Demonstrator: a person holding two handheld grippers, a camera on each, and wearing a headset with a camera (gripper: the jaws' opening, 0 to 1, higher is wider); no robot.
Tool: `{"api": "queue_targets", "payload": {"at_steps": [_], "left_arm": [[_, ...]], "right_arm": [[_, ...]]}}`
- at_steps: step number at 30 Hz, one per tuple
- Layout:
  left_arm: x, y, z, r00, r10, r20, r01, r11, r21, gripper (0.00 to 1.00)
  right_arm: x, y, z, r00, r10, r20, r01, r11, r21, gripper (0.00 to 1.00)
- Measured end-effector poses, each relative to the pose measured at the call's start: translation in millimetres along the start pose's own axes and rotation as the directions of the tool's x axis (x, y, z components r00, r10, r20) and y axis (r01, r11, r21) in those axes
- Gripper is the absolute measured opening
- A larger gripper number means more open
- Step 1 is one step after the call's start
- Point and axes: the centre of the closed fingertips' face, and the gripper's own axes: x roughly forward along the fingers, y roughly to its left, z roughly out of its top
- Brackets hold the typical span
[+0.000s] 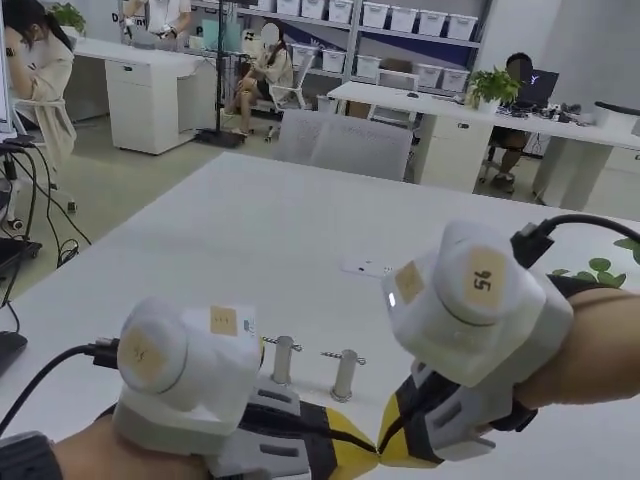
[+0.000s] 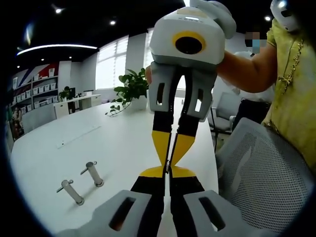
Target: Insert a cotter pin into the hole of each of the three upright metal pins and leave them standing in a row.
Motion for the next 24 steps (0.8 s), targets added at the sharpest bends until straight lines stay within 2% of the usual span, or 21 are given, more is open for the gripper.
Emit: {"api": "queue_targets", "payload": {"at_steps": [6, 10, 13, 14, 16, 18, 19, 22, 23, 24], "left_arm": [[-0.2, 0.4, -1.0, 1.0, -0.002, -0.002, 0.002, 1.0, -0.003, 0.0], [-1.6, -0.2, 0.2, 1.0, -0.003, 0.003, 0.003, 1.0, 0.002, 0.0], [-3.3, -1.5, 0.6, 0.9999, -0.009, 0.005, 0.009, 1.0, 0.008, 0.0], [-3.8, -1.9, 0.3, 1.0, -0.009, 0.002, 0.009, 1.0, 0.015, 0.0], [-4.3, -3.9, 0.5, 0.9998, -0.017, 0.003, 0.017, 1.0, 0.019, 0.0], [-4.6, -6.0, 1.7, 0.9996, -0.028, 0.007, 0.027, 0.999, 0.025, 0.0], [-4.8, -8.4, 2.5, 0.9993, -0.036, 0.007, 0.036, 0.999, 0.034, 0.0], [-4.9, -13.9, 5.2, 0.9986, -0.052, 0.005, 0.052, 0.997, 0.054, 0.0], [-5.1, -15.5, 6.6, 0.9984, -0.057, 0.004, 0.056, 0.996, 0.066, 0.0], [-5.5, -17.2, 8.0, 0.9981, -0.062, 0.003, 0.062, 0.995, 0.077, 0.0]], "right_arm": [[-3.8, -0.1, -2.2, 0.9999, 0.013, 0.01, -0.013, 1.0, 0.008, 0.08], [-8.8, -2.8, -9.5, 0.9992, 0.027, 0.031, -0.028, 0.999, 0.042, 0.09], [-9.9, -3.2, -15.5, 0.9975, 0.051, 0.048, -0.055, 0.996, 0.076, 0.1], [-9.4, 0.9, -17.3, 0.9948, 0.085, 0.056, -0.09, 0.991, 0.1, 0.1], [-8.5, -0.1, -19.0, 0.994, 0.092, 0.06, -0.097, 0.99, 0.099, 0.11], [-6.6, 6.0, -19.3, 0.9882, 0.138, 0.068, -0.145, 0.983, 0.116, 0.12], [-5.9, 5.8, -18.2, 0.9871, 0.141, 0.075, -0.149, 0.983, 0.109, 0.12], [-4.2, 14.1, -11.2, 0.9695, 0.213, 0.122, -0.228, 0.965, 0.133, 0.12], [-3.8, 15.0, -11.1, 0.9667, 0.224, 0.124, -0.24, 0.962, 0.133, 0.12], [-3.5, 19.4, -10.8, 0.9583, 0.256, 0.127, -0.272, 0.953, 0.134, 0.12]]}}
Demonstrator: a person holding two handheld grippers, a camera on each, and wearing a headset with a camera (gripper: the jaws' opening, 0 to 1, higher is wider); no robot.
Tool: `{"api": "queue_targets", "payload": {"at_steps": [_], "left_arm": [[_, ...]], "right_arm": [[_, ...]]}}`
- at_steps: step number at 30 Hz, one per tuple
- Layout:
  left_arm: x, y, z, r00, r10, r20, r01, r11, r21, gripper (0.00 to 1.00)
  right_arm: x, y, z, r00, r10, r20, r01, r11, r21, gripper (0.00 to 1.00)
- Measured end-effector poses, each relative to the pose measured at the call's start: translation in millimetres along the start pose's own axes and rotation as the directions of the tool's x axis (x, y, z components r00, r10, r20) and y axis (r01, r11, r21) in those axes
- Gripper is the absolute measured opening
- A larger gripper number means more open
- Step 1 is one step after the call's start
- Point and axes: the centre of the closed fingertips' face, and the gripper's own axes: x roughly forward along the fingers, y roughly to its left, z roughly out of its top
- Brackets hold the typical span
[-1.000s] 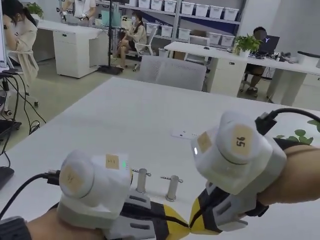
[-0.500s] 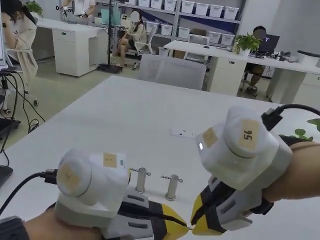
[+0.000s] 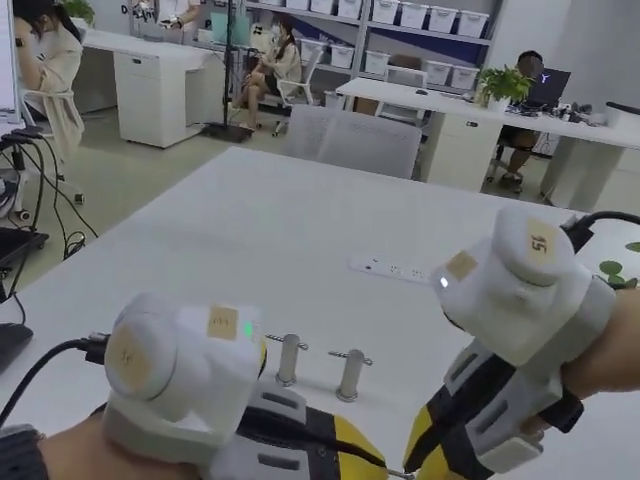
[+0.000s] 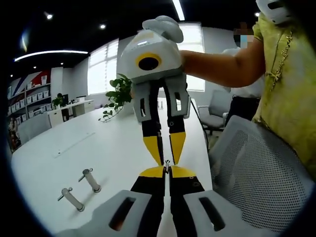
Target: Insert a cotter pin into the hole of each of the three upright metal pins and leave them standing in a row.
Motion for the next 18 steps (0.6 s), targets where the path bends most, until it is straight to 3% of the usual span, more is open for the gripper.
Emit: {"api": "queue_targets", "payload": {"at_steps": [3, 11, 18], "left_arm": [[-0.9, -2.6, 3.5, 1.0, -0.009, -0.001, 0.009, 1.0, 0.022, 0.0], [-2.1, -6.4, 8.0, 0.9997, -0.024, -0.007, 0.025, 0.998, 0.065, 0.0], [-0.9, -13.1, 6.2, 0.9984, -0.041, -0.039, 0.045, 0.992, 0.12, 0.0]], "right_arm": [[2.4, 5.8, 0.6, 0.9986, 0.052, 0.007, -0.052, 0.999, 0.01, 0.12], [4.4, 10.9, 1.3, 0.9946, 0.103, 0.009, -0.103, 0.994, 0.023, 0.09], [2.6, 18.0, 0.6, 0.9904, 0.138, 0.01, -0.138, 0.99, 0.041, 0.06]]}}
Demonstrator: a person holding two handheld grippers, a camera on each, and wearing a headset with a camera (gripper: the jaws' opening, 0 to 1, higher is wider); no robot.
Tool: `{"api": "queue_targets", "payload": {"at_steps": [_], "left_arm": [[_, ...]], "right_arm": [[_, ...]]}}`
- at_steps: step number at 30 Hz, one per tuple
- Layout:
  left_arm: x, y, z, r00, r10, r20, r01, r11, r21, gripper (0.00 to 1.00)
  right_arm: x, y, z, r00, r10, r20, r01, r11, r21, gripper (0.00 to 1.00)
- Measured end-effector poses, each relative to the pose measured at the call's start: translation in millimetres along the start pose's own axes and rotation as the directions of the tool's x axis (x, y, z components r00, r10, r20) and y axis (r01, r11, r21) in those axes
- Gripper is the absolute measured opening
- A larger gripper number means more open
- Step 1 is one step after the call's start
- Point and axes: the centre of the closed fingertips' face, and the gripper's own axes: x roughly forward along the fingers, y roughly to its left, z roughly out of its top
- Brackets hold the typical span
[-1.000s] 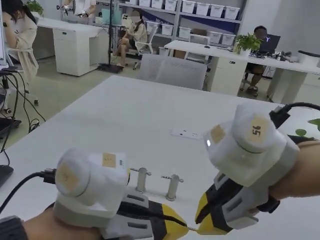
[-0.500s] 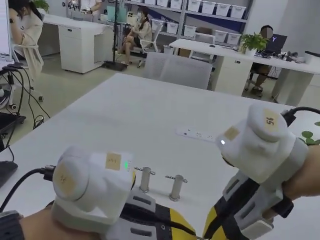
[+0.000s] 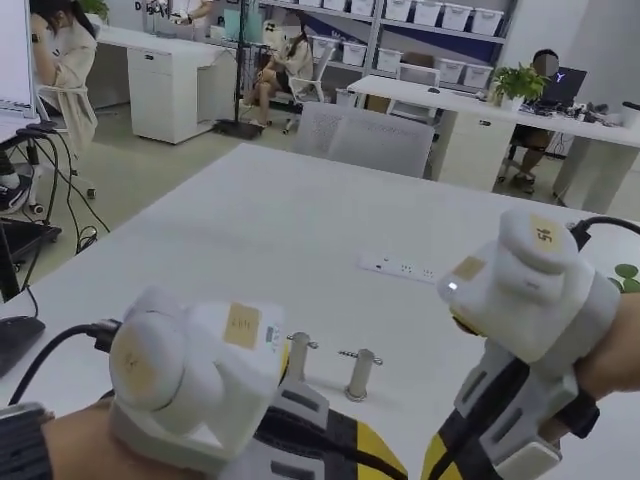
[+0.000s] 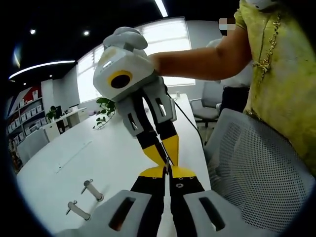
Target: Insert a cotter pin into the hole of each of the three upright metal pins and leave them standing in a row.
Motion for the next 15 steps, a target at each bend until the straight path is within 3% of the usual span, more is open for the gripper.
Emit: {"api": "queue_targets", "payload": {"at_steps": [7, 15], "left_arm": [[0.1, -0.9, -2.7, 1.0, -0.001, -0.006, 0.001, 1.0, 0.002, 0.0], [-0.9, 6.0, -4.5, 0.9995, 0.029, 0.009, -0.029, 0.999, -0.038, 0.0]], "right_arm": [[-1.7, 2.8, 0.6, 0.9999, -0.013, -0.005, 0.013, 1.0, -0.023, 0.05], [-4.4, -8.7, 2.2, 0.9923, -0.123, -0.013, 0.122, 0.989, -0.078, 0.03]]}}
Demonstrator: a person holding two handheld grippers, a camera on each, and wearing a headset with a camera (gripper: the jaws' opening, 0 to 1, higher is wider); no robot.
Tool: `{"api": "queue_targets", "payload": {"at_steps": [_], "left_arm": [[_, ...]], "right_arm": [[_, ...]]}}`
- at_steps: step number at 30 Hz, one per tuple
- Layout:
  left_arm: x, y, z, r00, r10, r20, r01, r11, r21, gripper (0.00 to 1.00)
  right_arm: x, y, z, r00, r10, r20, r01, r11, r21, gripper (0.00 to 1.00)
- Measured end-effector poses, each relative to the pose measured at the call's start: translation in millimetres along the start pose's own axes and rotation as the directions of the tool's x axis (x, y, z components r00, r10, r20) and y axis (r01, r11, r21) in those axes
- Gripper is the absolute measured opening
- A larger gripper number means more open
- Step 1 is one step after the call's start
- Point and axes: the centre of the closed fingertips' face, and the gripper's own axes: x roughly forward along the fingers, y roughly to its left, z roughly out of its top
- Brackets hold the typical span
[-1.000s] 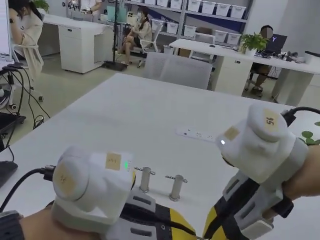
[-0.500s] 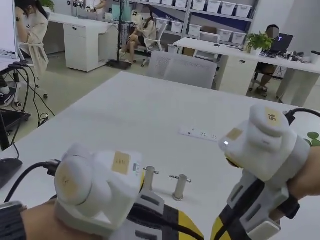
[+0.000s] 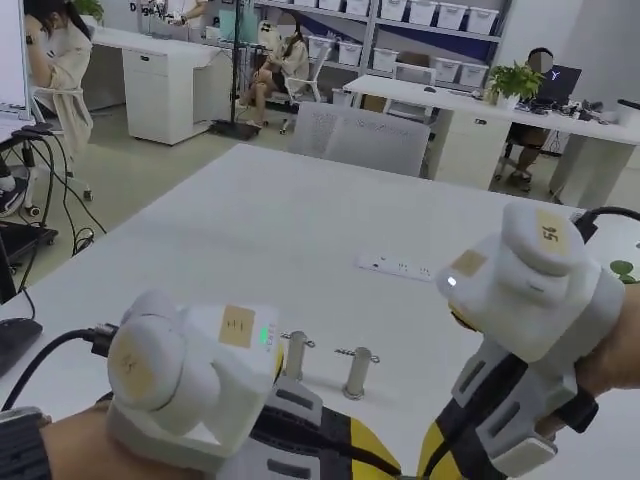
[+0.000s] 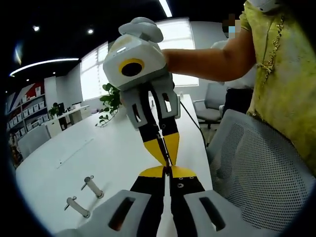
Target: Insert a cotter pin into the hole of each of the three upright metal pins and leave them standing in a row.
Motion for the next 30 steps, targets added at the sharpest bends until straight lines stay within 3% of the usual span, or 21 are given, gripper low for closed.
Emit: {"api": "queue_targets", "payload": {"at_steps": [11, 16, 30], "left_arm": [[-4.1, 16.6, -0.8, 0.9983, 0.041, 0.04, -0.034, 0.988, -0.153, 0.0], [-6.4, 21.3, -1.6, 0.9969, 0.067, 0.043, -0.059, 0.985, -0.162, 0.0], [-6.9, 20.1, -10.8, 0.9983, 0.059, 0.0, -0.058, 0.989, -0.134, 0.0]], "right_arm": [[-5.3, -16.5, 6.6, 0.9909, -0.133, 0.024, 0.134, 0.988, -0.073, 0.02], [-6.2, -24.4, 10.6, 0.9796, -0.2, 0.021, 0.201, 0.971, -0.13, 0.02], [3.7, -26.1, 9.3, 0.9782, -0.2, -0.057, 0.188, 0.968, -0.164, 0.04]]}}
